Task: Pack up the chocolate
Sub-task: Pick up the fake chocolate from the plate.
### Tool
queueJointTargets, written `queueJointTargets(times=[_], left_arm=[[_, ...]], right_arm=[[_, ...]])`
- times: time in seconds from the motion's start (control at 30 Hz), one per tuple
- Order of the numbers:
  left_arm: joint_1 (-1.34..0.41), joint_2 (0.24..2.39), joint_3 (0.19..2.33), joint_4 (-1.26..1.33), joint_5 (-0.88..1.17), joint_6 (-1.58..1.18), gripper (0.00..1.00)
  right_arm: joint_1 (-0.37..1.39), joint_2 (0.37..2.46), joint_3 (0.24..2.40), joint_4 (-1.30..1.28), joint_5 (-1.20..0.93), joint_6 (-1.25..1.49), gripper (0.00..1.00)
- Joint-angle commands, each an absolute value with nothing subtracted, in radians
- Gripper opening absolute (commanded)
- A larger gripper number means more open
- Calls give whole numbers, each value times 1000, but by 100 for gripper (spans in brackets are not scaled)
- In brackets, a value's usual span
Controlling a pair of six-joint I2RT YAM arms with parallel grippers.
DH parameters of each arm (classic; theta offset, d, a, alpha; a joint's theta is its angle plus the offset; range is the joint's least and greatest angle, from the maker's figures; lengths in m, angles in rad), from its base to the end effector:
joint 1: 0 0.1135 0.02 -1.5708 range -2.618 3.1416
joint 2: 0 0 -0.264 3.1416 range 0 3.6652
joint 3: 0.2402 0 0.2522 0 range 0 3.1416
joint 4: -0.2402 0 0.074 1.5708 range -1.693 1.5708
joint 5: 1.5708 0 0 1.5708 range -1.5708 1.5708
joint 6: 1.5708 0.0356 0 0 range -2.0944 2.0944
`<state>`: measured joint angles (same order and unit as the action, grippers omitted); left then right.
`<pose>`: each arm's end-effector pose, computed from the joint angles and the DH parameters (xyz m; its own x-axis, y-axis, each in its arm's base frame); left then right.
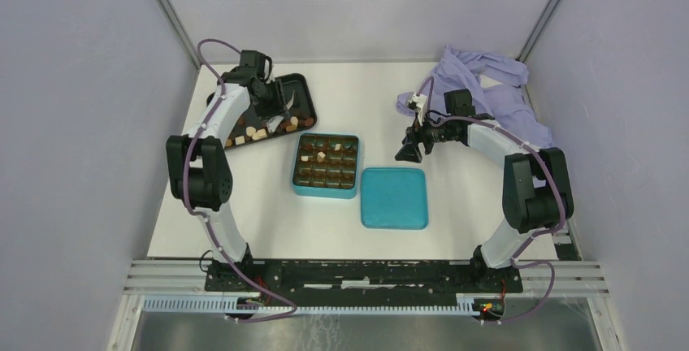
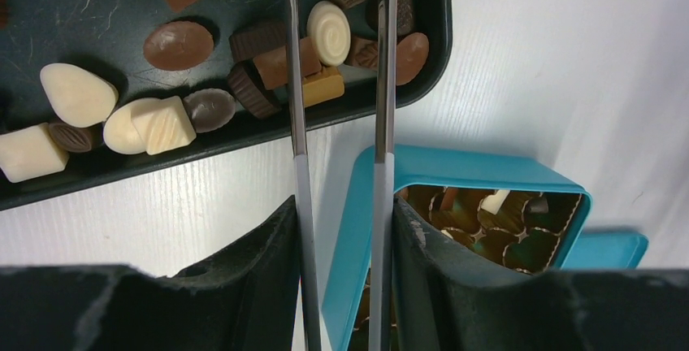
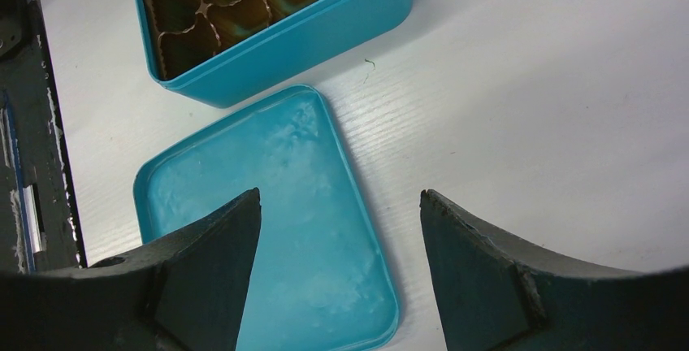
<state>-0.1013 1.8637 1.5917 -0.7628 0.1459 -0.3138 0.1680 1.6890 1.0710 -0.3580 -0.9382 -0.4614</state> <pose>0.4015 -0.0460 0.2643 -0.8673 -0.2188 -0.4472 -0.0986 0.9559 -0.2765 0.3292 0.0850 0.2039 -0.4888 -0.3499 -0.7991 -0.8510 0.3927 0.3487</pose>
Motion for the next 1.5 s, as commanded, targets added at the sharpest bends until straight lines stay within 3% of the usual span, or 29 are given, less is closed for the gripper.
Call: queueJointTargets(times=[0.0,0.63,0.73,1.0,1.47], left_arm=[[-97,1895,1664,-757,138,-272,47],[-98,1991,1739,-770,165,-287,46],[-98,2005,1754,-779,172,-287,41],[-98,1986,1758,-780,193,-297,2],[-91,1896,1742,-752,144,-319,2]], right_arm=[[168,1699,1101,-353,-950,-477,78],[168,1704,1102,-355,-953,-482,78],[168,1703,1102,-355,-954,-482,78],[168,1704,1103,-356,-956,-483,78],[168,1702,1105,-356,-960,-480,78]])
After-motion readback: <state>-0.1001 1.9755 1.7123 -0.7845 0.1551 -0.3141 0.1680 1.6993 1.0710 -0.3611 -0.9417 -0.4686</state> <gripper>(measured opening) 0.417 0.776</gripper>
